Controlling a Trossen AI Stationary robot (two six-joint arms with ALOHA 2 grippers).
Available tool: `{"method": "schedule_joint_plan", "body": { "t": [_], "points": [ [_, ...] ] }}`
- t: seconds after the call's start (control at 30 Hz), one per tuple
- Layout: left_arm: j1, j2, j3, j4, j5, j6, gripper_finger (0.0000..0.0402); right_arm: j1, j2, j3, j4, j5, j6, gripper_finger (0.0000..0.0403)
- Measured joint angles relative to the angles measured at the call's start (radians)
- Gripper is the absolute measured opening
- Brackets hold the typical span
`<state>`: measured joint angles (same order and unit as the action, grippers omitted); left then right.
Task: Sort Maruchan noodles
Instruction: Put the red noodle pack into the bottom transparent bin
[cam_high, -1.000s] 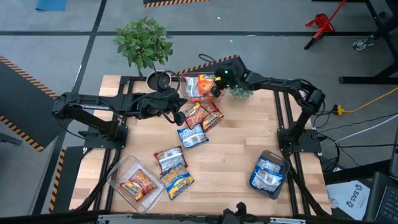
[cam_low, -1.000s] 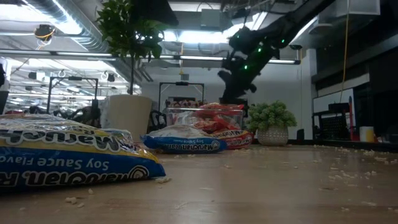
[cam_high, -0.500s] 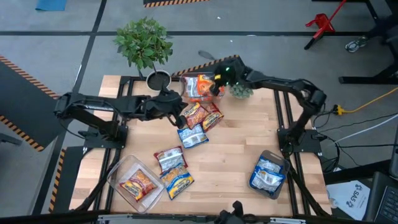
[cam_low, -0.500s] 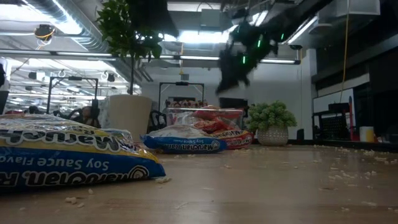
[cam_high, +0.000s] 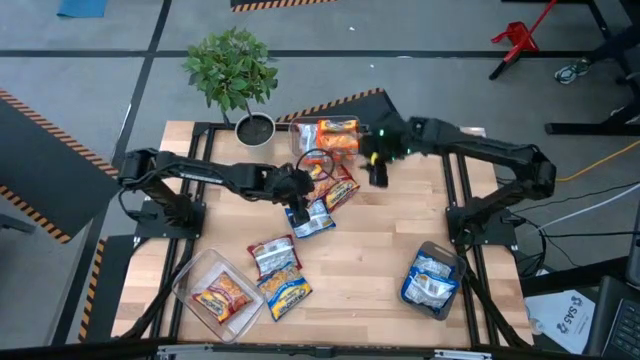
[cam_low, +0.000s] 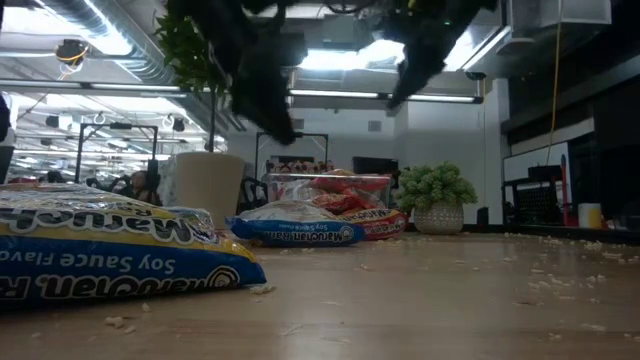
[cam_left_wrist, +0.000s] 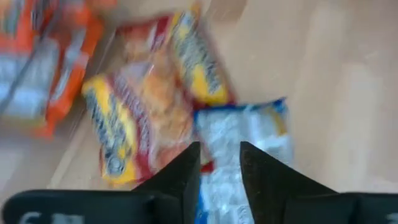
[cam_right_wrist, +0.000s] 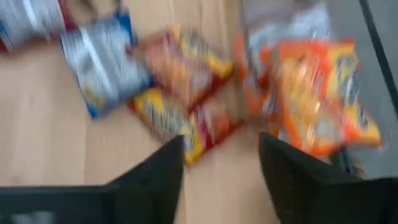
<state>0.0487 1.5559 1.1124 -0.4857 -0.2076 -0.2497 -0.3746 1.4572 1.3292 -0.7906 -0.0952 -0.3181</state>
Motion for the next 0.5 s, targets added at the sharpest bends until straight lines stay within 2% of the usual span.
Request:
{"method": "schedule_joint_plan", "body": {
  "t": [0.1, 0.2, 0.33, 0.43, 0.5],
  "points": [
    [0.02, 0.016, -0.035, 0.054, -0.004, -0.004, 0.0124, 0.065, 0.003, -0.068, 0.065, 0.098, 0.069, 0.0248],
    [0.059, 0.011, -0.113, 0.173, 0.056, -0.037, 0.0133, 0.089, 0.006, -0.175, 0.247, 0.09, 0.166, 0.0283],
    [0.125, -0.023, -0.255, 0.37, 0.151, -0.115, 0.0138, 0.079, 0.015, -0.33, 0.514, 0.058, 0.316, 0.0294],
    [0.157, -0.023, -0.352, 0.494, 0.17, -0.142, 0.0139, 0.069, 0.033, -0.415, 0.712, 0.07, 0.4, 0.0295],
    [0.165, -0.02, -0.391, 0.579, 0.167, -0.144, 0.0139, 0.065, 0.055, -0.448, 0.776, 0.073, 0.438, 0.0295]
  ]
}}
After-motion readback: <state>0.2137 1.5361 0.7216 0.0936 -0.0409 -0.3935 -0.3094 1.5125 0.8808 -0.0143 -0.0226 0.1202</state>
